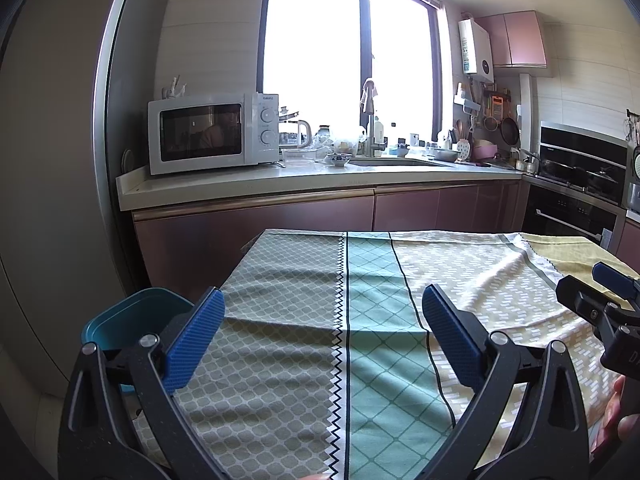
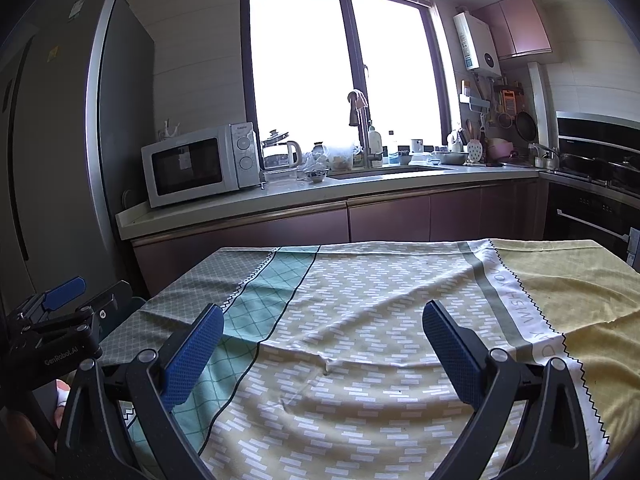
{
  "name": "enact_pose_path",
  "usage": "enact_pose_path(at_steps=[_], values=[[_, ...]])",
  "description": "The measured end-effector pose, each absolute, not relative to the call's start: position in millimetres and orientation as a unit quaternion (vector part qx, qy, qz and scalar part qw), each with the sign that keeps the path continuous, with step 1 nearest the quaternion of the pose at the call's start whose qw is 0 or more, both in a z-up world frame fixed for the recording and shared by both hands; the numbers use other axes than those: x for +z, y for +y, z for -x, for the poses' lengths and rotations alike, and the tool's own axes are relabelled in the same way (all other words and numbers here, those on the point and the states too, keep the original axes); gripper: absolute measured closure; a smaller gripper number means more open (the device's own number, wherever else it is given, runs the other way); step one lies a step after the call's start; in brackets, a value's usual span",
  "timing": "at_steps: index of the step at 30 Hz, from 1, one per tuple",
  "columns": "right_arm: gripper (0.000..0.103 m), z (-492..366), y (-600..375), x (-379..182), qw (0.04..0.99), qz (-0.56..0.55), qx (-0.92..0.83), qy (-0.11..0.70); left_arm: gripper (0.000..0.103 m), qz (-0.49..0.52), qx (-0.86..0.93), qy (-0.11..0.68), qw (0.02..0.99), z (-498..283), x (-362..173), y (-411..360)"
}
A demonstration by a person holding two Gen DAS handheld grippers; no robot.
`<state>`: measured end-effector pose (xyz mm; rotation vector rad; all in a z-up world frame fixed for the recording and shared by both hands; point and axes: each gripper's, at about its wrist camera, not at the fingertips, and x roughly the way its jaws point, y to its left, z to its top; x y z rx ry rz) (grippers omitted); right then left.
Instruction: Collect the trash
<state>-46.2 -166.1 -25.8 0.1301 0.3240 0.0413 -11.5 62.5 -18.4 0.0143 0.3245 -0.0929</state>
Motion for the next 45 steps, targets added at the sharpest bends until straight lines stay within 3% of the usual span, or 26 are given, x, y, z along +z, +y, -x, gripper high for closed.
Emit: enact_pose_path(at_steps=[45], values=[[0.007,49.6,-165.0,-21.2,0.985,-0.068,0.012,0.158,0.006,-0.009,-0.047,0.162,0.986,11.2,-21.6,57.6]])
